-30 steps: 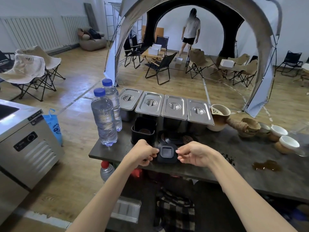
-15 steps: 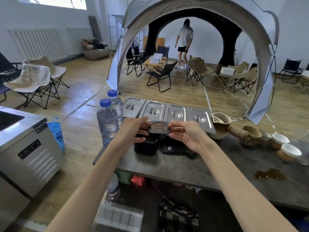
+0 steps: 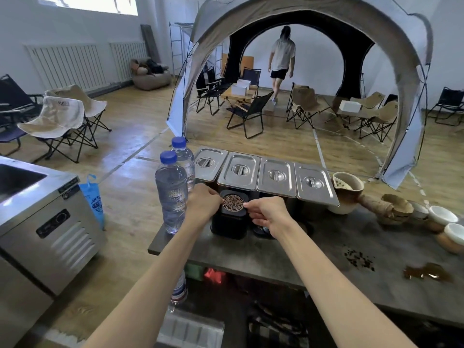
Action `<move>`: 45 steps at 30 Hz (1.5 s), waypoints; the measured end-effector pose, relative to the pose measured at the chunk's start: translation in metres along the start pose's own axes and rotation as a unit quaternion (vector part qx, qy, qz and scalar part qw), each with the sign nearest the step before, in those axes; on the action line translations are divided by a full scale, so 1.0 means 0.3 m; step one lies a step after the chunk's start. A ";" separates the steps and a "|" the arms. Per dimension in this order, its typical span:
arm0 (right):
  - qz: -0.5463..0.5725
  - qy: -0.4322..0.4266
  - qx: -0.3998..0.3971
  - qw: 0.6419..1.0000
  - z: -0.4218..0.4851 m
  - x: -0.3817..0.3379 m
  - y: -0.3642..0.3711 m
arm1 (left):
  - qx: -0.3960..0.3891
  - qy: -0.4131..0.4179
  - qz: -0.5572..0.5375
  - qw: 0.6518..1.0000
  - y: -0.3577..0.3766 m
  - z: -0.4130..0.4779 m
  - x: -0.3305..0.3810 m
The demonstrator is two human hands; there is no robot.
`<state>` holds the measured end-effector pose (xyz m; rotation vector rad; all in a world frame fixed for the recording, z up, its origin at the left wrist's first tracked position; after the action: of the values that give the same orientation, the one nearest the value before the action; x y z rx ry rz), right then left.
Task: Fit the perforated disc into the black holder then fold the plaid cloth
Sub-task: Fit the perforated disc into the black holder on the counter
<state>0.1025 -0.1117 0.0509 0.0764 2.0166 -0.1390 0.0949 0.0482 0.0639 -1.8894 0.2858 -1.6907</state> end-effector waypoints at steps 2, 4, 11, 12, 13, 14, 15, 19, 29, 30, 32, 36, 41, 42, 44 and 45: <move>-0.006 0.001 0.011 1.000 0.018 0.009 0.003 | 0.003 -0.017 -0.009 1.000 0.009 0.000 -0.007; -0.001 0.011 0.012 1.000 0.036 0.016 0.006 | 0.003 -0.035 -0.016 0.999 0.021 0.007 -0.013; -0.010 0.039 -0.002 0.999 0.084 0.044 0.012 | -0.019 -0.075 -0.015 0.997 0.071 0.067 -0.071; -0.013 0.044 -0.003 0.999 0.090 0.050 0.009 | -0.025 -0.075 -0.008 0.997 0.077 0.071 -0.078; -0.017 0.048 -0.005 0.999 0.095 0.056 0.006 | -0.032 -0.076 0.001 0.997 0.084 0.075 -0.086; -0.021 0.052 -0.005 0.998 0.102 0.064 0.004 | -0.039 -0.077 0.011 0.996 0.091 0.079 -0.095; -0.021 0.056 -0.005 0.998 0.108 0.071 0.002 | -0.043 -0.079 0.020 0.996 0.098 0.085 -0.102; -0.019 0.059 0.000 0.998 0.126 0.086 0.000 | -0.044 -0.074 0.043 0.995 0.113 0.096 -0.110; -0.030 0.030 -0.053 0.998 0.090 0.041 -0.095 | -0.016 0.011 0.081 0.997 0.068 0.051 -0.011; -0.033 0.026 -0.051 0.998 0.084 0.033 -0.125 | -0.004 0.028 0.079 0.996 0.063 0.040 0.012; -0.036 0.023 -0.040 0.998 0.076 0.022 -0.197 | 0.012 0.055 0.078 0.995 0.061 0.018 0.058; -0.033 0.036 0.001 0.999 0.066 0.027 -0.358 | -0.026 0.085 0.066 0.994 0.115 -0.011 0.140; -0.018 0.065 0.051 0.996 0.055 0.083 -0.514 | -0.172 0.102 0.054 0.978 0.275 -0.044 0.186; -0.016 0.071 0.055 0.996 0.052 0.097 -0.533 | -0.192 0.103 0.062 0.974 0.309 -0.051 0.187; -0.009 0.078 0.060 0.995 0.046 0.120 -0.560 | -0.217 0.096 0.090 0.967 0.372 -0.066 0.181; -0.007 0.080 0.061 0.995 0.046 0.130 -0.568 | -0.222 0.091 0.104 0.965 0.397 -0.073 0.174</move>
<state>0.0782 -0.2829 0.0209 0.1559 2.1683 -0.2722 0.1087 -0.0813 0.0429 -1.9204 0.9741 -1.7588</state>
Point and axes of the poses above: each hand's wrist, its own z-axis towards the middle knuckle, its own y-axis out of the palm, x = y × z, the point moved 1 cm from there along z, towards the middle knuckle, and after that the axes turned 2 degrees about y, right-handed, at the moved point
